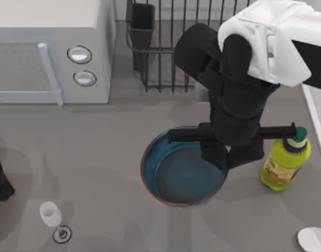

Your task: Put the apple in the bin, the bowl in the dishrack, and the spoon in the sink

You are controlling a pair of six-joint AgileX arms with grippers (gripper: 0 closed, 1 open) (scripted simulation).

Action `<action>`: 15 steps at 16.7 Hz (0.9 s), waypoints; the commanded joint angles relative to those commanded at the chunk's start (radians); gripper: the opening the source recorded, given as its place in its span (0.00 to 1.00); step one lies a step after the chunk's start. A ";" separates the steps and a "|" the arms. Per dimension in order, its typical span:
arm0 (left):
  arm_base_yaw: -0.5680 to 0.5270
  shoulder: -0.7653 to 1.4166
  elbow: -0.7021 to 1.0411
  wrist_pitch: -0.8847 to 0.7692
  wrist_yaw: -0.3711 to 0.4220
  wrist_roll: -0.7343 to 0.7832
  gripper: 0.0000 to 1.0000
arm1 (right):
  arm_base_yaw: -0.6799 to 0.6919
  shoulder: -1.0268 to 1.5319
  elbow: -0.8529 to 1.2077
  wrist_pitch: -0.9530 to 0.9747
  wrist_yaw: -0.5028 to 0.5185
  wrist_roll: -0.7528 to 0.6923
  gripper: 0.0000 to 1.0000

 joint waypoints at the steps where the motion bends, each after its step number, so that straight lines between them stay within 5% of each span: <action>1: 0.000 0.000 0.000 0.000 0.000 0.000 1.00 | 0.004 0.004 -0.003 0.003 0.001 0.002 0.00; 7: 0.000 0.000 0.000 0.000 0.000 0.000 1.00 | 0.045 -0.047 -0.008 0.161 0.149 -0.081 0.00; 15: 0.000 0.000 0.000 0.000 0.000 0.000 1.00 | 0.188 -0.254 -0.048 0.774 0.677 -0.402 0.00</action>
